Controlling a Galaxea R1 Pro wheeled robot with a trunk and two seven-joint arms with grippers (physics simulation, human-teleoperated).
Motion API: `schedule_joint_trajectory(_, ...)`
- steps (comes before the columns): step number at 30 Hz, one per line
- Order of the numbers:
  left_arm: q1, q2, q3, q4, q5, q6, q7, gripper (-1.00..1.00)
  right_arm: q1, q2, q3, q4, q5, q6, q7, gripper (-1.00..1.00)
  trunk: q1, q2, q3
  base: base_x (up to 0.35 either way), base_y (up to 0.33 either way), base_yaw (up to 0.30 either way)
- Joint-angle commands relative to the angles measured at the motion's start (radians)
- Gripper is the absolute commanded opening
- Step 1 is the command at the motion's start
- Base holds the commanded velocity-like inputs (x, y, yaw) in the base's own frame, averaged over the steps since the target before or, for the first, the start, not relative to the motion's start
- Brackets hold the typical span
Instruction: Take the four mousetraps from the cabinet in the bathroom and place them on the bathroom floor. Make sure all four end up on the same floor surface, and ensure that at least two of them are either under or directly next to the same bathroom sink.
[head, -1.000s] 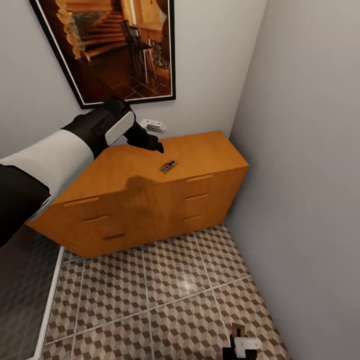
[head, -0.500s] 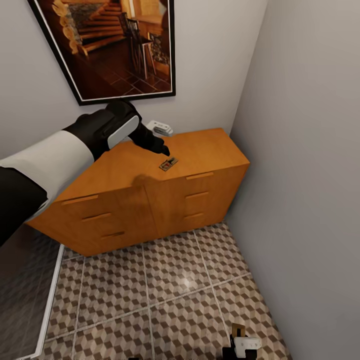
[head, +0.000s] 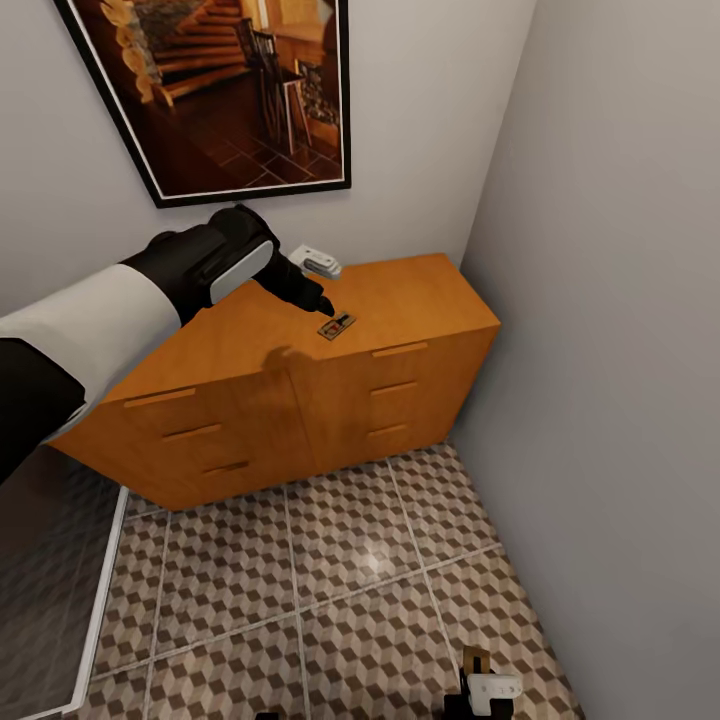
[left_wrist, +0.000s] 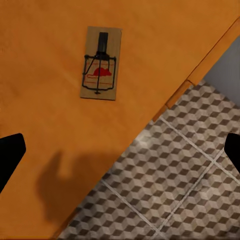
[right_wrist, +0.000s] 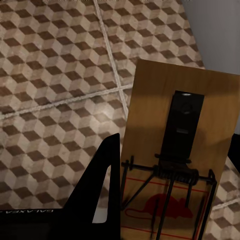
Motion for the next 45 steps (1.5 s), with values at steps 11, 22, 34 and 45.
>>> schedule_joint_trajectory(11,-0.002,0.002,-0.024,-0.029,-0.007,-0.001,-0.009,1.0,-0.001,-0.001,0.009,0.001,-0.004,-0.007,-0.004,-1.0,0.001,-0.002,-0.002,0.0,0.0,0.0)
schedule_joint_trajectory(22,-0.002,0.002,-0.024,-0.032,-0.007,0.0,-0.009,1.0,-0.001,-0.001,0.009,0.001,-0.004,-0.007,-0.006,-1.0,0.001,-0.002,-0.002,0.069,0.035,0.0)
schedule_joint_trajectory(34,-0.002,0.002,-0.026,-0.031,-0.006,0.0,-0.009,1.0,-0.001,0.0,0.009,0.001,-0.005,-0.007,-0.008,-1.0,0.001,-0.002,-0.002,0.041,0.02,0.0)
schedule_joint_trajectory(45,-0.002,-0.001,-0.046,-0.033,-0.006,0.0,-0.009,1.0,-0.001,0.0,0.009,0.001,-0.005,-0.007,-0.008,-1.0,0.001,-0.002,-0.013,0.0,0.0,0.0)
